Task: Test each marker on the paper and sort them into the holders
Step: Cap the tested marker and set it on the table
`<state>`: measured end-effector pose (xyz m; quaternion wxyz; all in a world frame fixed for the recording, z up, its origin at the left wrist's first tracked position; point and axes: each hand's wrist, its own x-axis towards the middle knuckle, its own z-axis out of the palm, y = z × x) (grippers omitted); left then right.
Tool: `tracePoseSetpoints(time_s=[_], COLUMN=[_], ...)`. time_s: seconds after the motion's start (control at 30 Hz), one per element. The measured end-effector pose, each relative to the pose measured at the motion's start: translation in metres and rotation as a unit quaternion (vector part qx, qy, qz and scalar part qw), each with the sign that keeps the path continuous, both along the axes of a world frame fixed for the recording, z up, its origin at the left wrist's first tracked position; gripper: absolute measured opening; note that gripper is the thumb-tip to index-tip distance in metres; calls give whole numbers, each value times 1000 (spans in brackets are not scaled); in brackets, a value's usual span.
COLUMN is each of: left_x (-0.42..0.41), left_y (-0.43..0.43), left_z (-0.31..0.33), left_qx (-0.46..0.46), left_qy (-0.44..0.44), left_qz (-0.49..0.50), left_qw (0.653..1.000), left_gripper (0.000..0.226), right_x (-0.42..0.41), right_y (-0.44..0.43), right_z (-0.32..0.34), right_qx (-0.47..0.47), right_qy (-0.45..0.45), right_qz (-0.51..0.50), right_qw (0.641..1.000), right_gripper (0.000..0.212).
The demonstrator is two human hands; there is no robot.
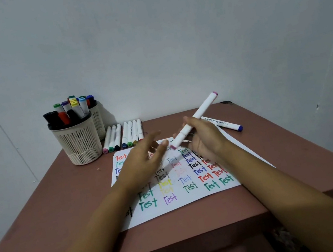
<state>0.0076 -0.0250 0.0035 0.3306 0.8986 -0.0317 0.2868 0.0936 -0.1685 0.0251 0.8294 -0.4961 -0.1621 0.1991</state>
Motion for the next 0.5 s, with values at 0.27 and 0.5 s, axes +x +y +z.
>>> tracePoseSetpoints(time_s=[0.27, 0.5], left_x=[6, 9], left_y=[19, 22], left_z=[-7, -8], left_qx=[13, 54], left_qy=[38, 87], left_qz=[103, 128], left_qw=[994, 986], left_gripper=[31, 31], right_x=[44, 87], right_y=[-35, -46], right_z=[17, 8], right_qx=[-403, -609], right_qy=[-182, -355], right_qz=[-102, -219], right_qw=[891, 675], right_gripper=[23, 33])
